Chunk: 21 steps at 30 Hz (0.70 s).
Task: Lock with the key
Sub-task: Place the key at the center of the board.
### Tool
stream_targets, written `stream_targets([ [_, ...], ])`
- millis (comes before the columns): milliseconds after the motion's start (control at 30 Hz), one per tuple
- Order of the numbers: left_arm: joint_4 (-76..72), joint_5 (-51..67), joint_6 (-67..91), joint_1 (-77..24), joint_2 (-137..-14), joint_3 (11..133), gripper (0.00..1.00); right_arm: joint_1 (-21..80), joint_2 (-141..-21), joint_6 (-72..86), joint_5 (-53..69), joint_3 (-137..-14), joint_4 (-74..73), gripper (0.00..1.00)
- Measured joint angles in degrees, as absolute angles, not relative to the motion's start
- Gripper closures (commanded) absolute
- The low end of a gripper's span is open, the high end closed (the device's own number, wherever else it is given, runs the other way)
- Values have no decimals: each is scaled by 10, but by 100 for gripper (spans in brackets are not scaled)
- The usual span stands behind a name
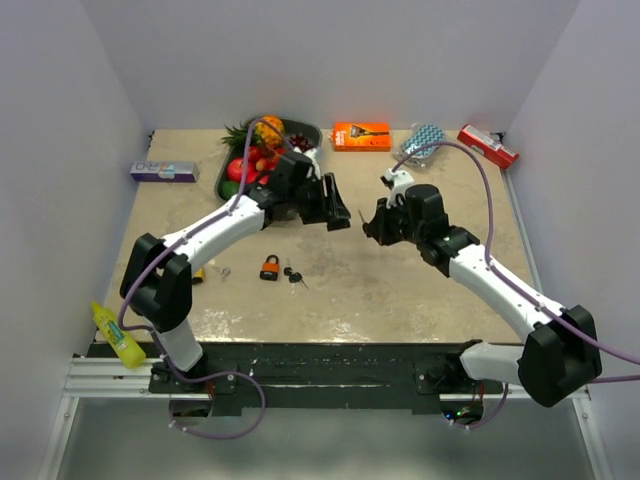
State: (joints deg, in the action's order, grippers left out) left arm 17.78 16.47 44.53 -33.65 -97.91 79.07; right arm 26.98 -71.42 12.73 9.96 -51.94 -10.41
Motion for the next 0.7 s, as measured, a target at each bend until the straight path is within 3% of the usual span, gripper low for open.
stream_targets([
  [267,288,70,437,-403,-1018,795,100,270,-694,164,85,-452,-104,100],
  [700,294,56,440,-435,-1071,770,100,270,-691,201,100,-392,-71,100],
])
